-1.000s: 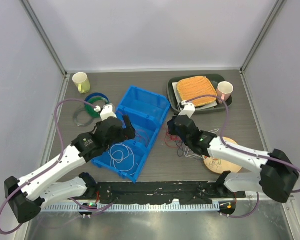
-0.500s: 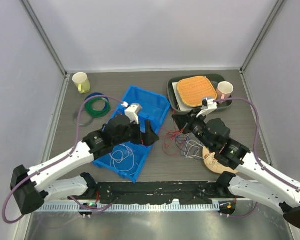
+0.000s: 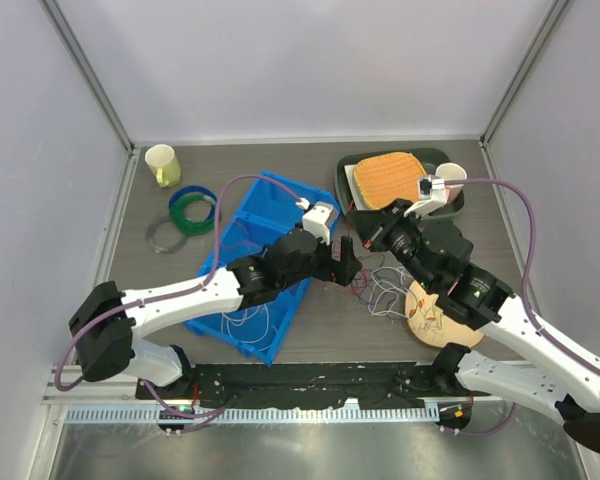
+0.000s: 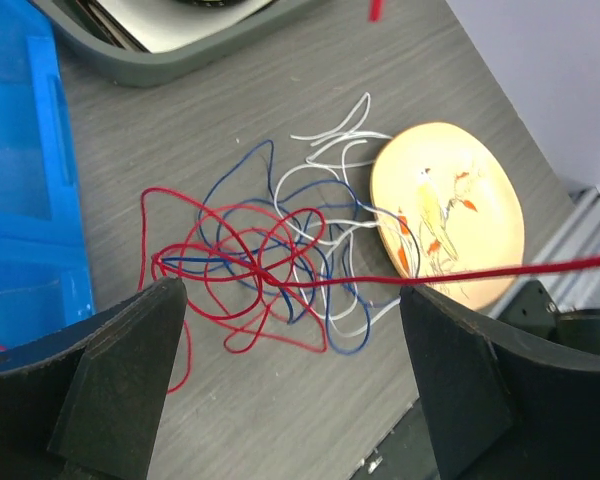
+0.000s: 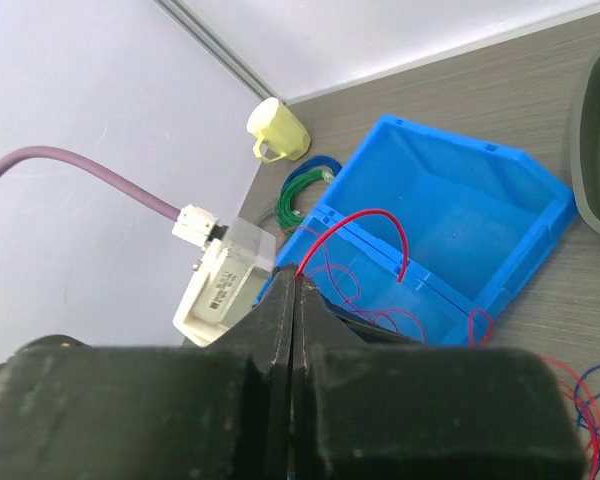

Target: Untangle the cables

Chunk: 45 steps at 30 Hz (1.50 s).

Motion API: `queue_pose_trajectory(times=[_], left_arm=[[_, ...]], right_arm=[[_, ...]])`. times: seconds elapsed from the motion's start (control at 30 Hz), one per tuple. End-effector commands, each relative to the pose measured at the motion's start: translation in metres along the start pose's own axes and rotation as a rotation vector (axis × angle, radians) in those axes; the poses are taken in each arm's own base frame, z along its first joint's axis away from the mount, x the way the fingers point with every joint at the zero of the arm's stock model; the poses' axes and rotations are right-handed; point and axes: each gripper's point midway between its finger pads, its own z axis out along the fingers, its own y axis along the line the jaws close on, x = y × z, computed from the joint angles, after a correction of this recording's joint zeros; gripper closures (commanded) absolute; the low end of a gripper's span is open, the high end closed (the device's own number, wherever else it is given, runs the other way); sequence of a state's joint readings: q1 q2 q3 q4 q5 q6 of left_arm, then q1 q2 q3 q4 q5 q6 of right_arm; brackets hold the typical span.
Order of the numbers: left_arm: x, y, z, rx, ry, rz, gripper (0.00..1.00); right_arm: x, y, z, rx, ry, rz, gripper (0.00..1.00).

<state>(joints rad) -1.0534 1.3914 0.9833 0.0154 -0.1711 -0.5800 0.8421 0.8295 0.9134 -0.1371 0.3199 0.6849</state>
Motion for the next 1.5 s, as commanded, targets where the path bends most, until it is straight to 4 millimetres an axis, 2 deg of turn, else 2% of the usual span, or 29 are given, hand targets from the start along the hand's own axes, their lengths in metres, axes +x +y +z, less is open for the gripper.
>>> queue_pose_trajectory(times=[0.0,0.1,0.13,0.27,0.3,0.37,0.4,0.47,0.5,0.57,0.67,0.7,0.73,0.77,0.83,0.87,0.93,0.97,1.03,1.07,1.13,1.3,1.33,1.37,1.4,1.47], left_arm=[[-0.050,-0.012,0.009,-0.025,-0.199,-0.015,0.14],[-0.051,-0.009,0.010,-0.038,-0.213,-0.004,0.21],[-0.057,-0.013,0.009,-0.015,-0.248,-0.010,0.24],[-0.058,-0.017,0.011,0.012,-0.273,0.005,0.33],[-0.057,-0.014,0.013,-0.001,-0.271,0.007,0.43],[-0.056,-0.013,0.015,-0.012,-0.266,0.012,0.55],[-0.053,-0.011,0.018,-0.019,-0.260,0.014,0.68],[-0.051,-0.011,0.019,-0.022,-0.248,0.018,0.86],[-0.048,-0.010,0.019,-0.027,-0.236,0.023,1.00],[-0.045,-0.010,0.015,-0.030,-0.232,0.046,1.00],[-0.048,-0.002,0.002,-0.074,-0.248,0.015,1.00],[-0.044,0.003,-0.003,-0.096,-0.235,0.003,1.00],[-0.050,0.007,-0.011,-0.114,-0.253,-0.013,1.00],[-0.048,0.011,-0.015,-0.132,-0.250,-0.034,1.00],[-0.045,0.021,-0.023,-0.177,-0.243,-0.055,1.00],[-0.046,0.027,-0.030,-0.196,-0.257,-0.069,1.00],[-0.044,0.033,-0.037,-0.216,-0.268,-0.109,1.00],[-0.043,0.037,-0.043,-0.225,-0.278,-0.124,1.00],[-0.041,0.040,-0.047,-0.228,-0.280,-0.147,1.00],[-0.039,0.041,-0.048,-0.231,-0.278,-0.153,1.00],[-0.038,0.043,-0.052,-0.240,-0.277,-0.175,1.00],[-0.035,0.044,-0.058,-0.230,-0.277,-0.198,1.00],[-0.034,0.045,-0.058,-0.231,-0.275,-0.200,1.00],[-0.036,0.045,-0.059,-0.232,-0.278,-0.201,1.00],[-0.037,0.044,-0.059,-0.233,-0.282,-0.202,1.00],[-0.035,0.045,-0.060,-0.243,-0.266,-0.192,1.00]], right_arm=[[-0.035,0.020,-0.012,-0.048,-0.096,0.084,0.99],[-0.036,0.018,-0.015,-0.043,-0.101,0.082,0.99],[-0.037,0.017,-0.016,-0.041,-0.104,0.082,0.99],[-0.033,0.017,-0.017,-0.051,-0.094,0.086,0.99],[-0.033,0.017,-0.017,-0.051,-0.094,0.087,0.99],[-0.035,0.017,-0.019,-0.051,-0.101,0.091,0.99],[-0.036,0.017,-0.019,-0.048,-0.106,0.090,0.99],[-0.037,0.014,-0.019,-0.037,-0.113,0.086,0.99],[-0.037,0.013,-0.020,-0.034,-0.116,0.079,0.99],[-0.038,0.003,-0.020,0.007,-0.124,0.031,0.98],[-0.022,-0.025,-0.020,0.106,-0.069,-0.115,0.75],[-0.012,-0.033,-0.019,0.128,-0.038,-0.148,0.60],[-0.002,-0.042,-0.020,0.148,-0.007,-0.179,0.55],[0.017,-0.057,-0.019,0.169,0.040,-0.226,0.51],[0.036,-0.063,-0.022,0.135,0.087,-0.248,0.43],[0.059,-0.078,-0.023,0.139,0.138,-0.267,0.40],[0.075,-0.073,-0.028,0.048,0.163,-0.259,0.39],[0.095,-0.085,-0.030,0.037,0.199,-0.273,0.38],[0.101,-0.070,-0.034,-0.093,0.186,-0.296,0.37],[0.112,-0.075,-0.035,-0.108,0.207,-0.309,0.36],[0.119,-0.069,-0.036,-0.166,0.221,-0.328,0.36],[0.145,-0.086,-0.028,-0.156,0.318,-0.434,0.34],[0.146,-0.083,-0.025,-0.183,0.315,-0.467,0.34],[0.161,-0.084,-0.025,-0.210,0.376,-0.480,0.34],[0.168,-0.084,-0.025,-0.223,0.408,-0.487,0.34],[0.173,-0.082,-0.021,-0.233,0.445,-0.517,0.34]])
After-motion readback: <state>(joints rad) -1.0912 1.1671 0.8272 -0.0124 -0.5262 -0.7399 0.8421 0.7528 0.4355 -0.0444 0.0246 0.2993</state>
